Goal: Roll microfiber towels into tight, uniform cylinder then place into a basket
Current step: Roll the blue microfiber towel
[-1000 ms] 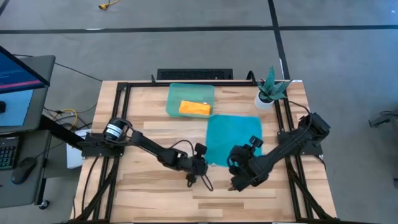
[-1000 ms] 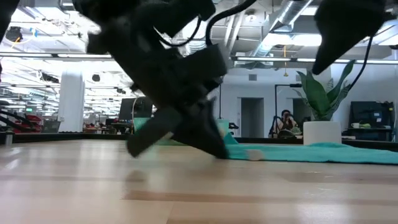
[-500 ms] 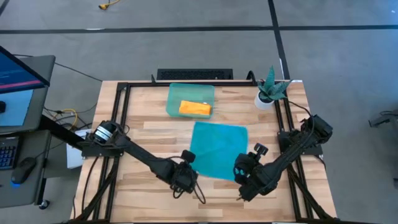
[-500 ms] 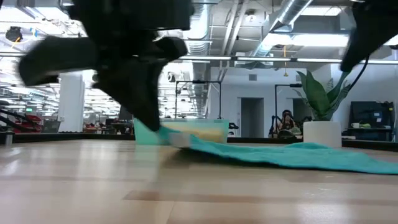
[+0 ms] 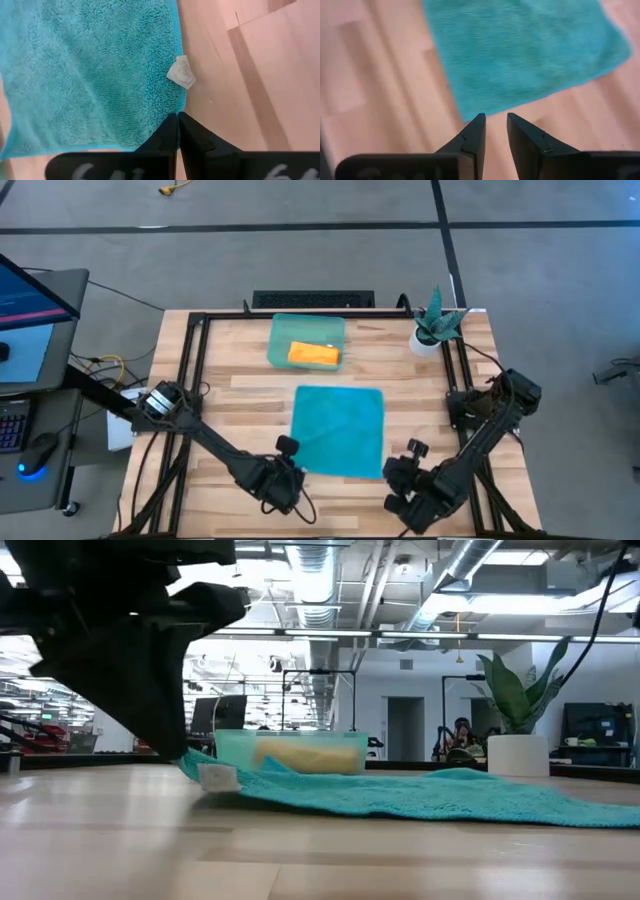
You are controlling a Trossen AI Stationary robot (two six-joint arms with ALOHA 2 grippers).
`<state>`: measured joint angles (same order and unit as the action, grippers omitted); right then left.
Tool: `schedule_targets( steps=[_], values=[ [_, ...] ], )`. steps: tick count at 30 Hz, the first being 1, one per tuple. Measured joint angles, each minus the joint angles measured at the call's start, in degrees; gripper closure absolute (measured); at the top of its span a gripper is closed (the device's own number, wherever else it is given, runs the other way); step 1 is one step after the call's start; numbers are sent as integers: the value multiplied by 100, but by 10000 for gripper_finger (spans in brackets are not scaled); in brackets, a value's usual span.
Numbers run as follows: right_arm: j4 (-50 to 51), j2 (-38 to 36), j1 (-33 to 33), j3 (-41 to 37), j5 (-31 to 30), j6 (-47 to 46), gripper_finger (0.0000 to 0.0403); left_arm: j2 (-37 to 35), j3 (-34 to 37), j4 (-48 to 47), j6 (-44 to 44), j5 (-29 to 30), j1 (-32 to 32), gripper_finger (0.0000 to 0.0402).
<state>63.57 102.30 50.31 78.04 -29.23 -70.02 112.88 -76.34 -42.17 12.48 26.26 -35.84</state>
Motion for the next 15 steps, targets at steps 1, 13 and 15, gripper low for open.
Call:
schedule_targets(
  steps=[1, 13, 15],
  values=[
    [-133, 0, 18, 0, 61, 10, 301, 0, 0, -2, 78, 0, -32, 401],
    [-1119, 486, -32, 11, 358, 1450, 269, 0, 0, 46, 429, -4, -185, 401],
    [-1161, 673, -62, 7, 497, 1627, 249, 0, 0, 43, 483, -4, -185, 401]
  ],
)
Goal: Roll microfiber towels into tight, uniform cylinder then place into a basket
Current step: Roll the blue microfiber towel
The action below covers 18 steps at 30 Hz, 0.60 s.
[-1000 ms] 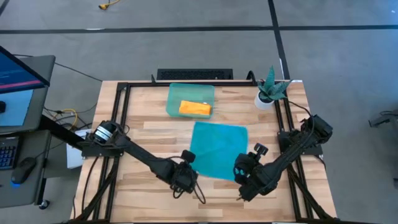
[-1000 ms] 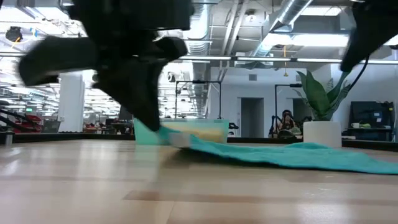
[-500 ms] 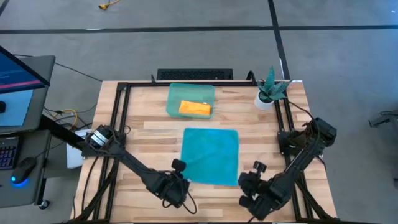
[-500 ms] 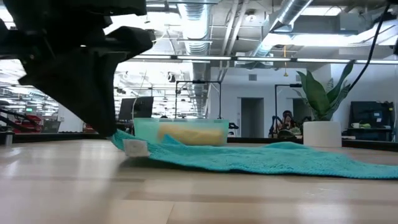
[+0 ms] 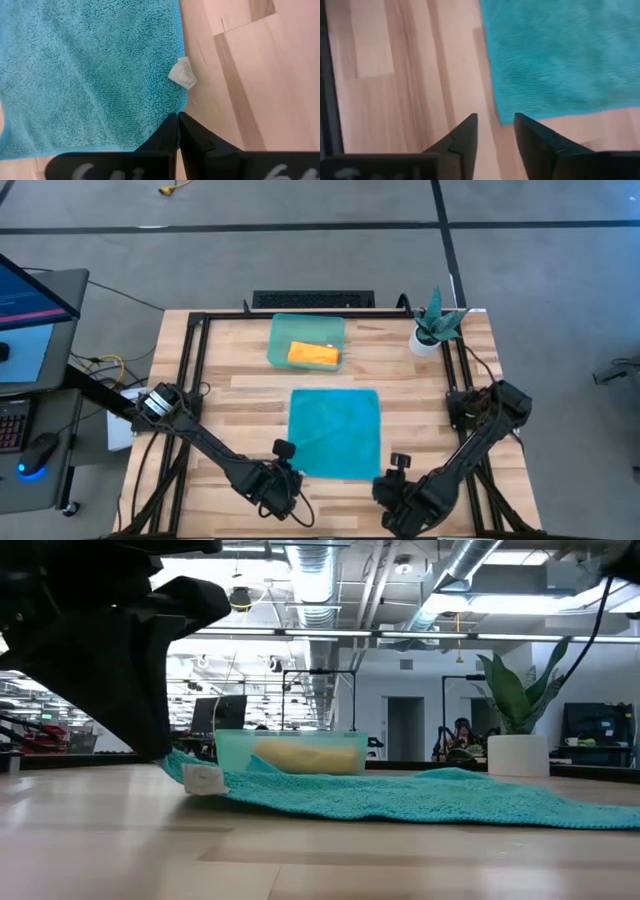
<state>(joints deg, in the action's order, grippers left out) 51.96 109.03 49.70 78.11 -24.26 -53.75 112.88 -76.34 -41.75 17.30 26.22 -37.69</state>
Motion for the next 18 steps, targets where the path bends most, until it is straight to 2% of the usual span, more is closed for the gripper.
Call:
schedule_targets(
  steps=[9, 18],
  values=[
    [2, 707, -165, 0, 241, 675, 161, 0, 0, -36, 32, -2, -2, 401],
    [49, 841, -548, 2, 362, 623, 162, 0, -2, -38, 32, -7, -2, 401]
  ],
)
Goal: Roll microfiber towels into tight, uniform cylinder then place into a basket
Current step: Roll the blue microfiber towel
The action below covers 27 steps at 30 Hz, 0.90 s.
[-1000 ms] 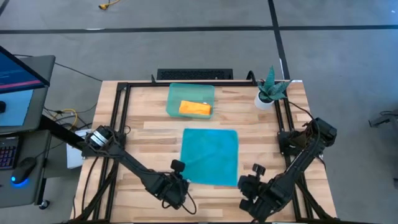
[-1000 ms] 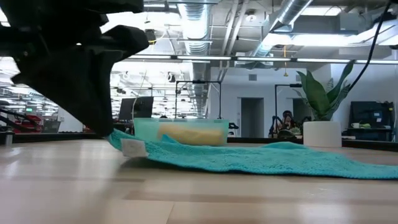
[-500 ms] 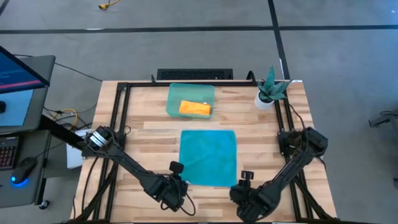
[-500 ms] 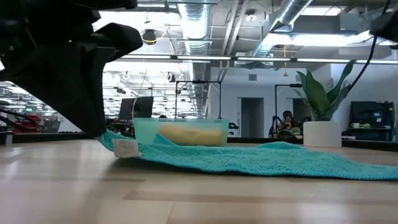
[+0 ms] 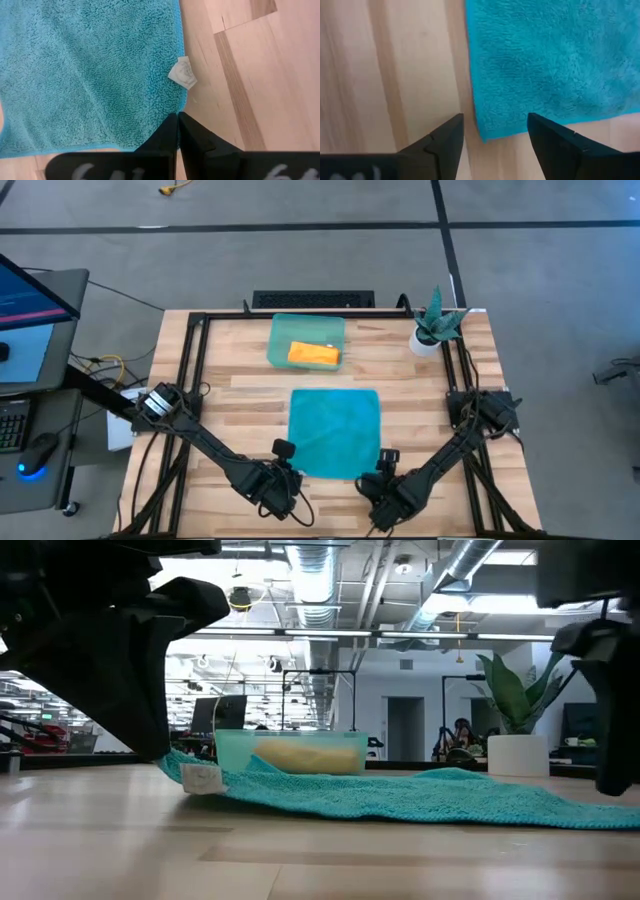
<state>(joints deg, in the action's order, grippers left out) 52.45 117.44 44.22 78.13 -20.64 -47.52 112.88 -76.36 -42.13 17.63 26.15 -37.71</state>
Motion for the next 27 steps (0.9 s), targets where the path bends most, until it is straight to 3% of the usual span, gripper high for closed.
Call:
schedule_targets(
  steps=[10, 19, 27],
  values=[
    [40, -21, -300, -105, 270, -64, 239, 0, 0, -37, 7, -11, 0, 401],
    [-233, -11, -183, -126, 283, -98, 386, 0, 0, -57, 8, 3, 0, 401],
    [-167, 18, 127, 40, 258, -764, 386, -2, -2, -92, -33, 13, -102, 401]
  ],
)
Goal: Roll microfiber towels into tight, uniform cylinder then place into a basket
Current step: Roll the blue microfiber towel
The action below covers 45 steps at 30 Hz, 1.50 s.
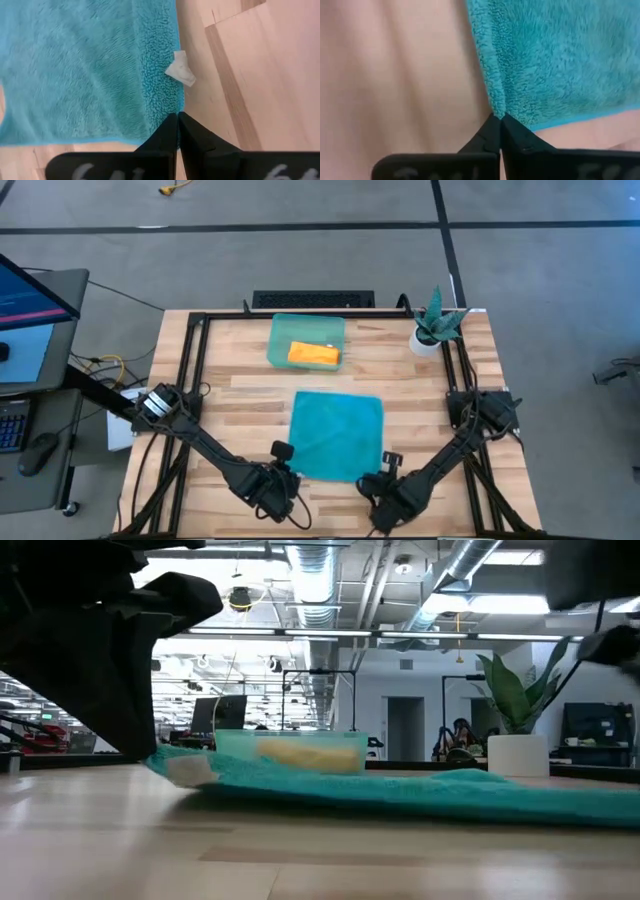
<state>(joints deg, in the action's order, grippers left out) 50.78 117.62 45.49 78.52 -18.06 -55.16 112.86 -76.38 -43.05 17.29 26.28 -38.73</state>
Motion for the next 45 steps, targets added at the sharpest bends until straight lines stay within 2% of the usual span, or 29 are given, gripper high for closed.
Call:
schedule_targets(
  steps=[3, 10, 22, 29, 35, 38, 45],
  values=[
    [-17, 0, 126, 224, -77, -34, 396, 0, 0, 0, -6, 0, -34, 401],
    [-11, -4, 295, 832, -334, 7, 390, -4, -207, -336, 67, 43, -149, 401],
    [-7, -15, 317, 1447, -344, 186, 393, -4, -986, -1692, 820, 1148, -711, 401],
    [340, -20, 324, 1687, -524, 304, 395, -4, -1102, -2337, 1332, 1944, -867, 401],
    [1628, -20, 247, 1698, -894, -534, 394, -4, -1054, -2564, 1884, 2638, -560, 401],
    [2130, -22, 151, 1633, -913, -1109, 395, -5, -956, -2513, 2070, 2692, -299, 401],
    [1965, -20, -136, 1137, -903, -1360, 394, -4, -609, -2364, 2237, 2756, 329, 401]
  ],
)
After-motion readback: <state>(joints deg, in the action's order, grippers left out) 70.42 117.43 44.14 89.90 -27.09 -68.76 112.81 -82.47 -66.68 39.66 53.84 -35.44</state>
